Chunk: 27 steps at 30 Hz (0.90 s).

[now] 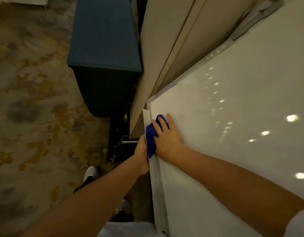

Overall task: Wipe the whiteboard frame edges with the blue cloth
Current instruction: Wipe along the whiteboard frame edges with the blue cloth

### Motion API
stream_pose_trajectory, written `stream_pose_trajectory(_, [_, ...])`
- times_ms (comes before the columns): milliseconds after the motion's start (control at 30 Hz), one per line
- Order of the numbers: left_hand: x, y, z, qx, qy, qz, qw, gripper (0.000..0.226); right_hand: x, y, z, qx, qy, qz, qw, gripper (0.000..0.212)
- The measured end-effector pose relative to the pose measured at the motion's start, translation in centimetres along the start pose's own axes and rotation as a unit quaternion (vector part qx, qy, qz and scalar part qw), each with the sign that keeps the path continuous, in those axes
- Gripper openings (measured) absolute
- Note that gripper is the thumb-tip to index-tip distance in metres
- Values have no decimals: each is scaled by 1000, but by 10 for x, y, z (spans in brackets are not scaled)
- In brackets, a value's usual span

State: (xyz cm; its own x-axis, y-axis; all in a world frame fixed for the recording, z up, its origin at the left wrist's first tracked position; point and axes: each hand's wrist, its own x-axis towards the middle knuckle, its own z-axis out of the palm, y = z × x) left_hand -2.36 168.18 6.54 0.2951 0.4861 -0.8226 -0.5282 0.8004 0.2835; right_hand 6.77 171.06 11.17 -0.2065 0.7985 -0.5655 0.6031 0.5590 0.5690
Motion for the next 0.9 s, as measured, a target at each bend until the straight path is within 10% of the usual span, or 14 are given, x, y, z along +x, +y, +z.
stream_pose_trajectory(367, [66, 147, 13, 109, -80, -127, 983, 94, 80, 25, -31, 72, -19, 100, 992, 72])
stream_pose_trajectory(767, [99, 189, 51, 168, -81, -103, 977, 91, 86, 61, -41, 97, -3, 63, 993, 74])
stream_pose_trajectory(900, [105, 187, 77, 229, -93, 31, 968, 50, 63, 105, -54, 115, 31, 180, 976, 76])
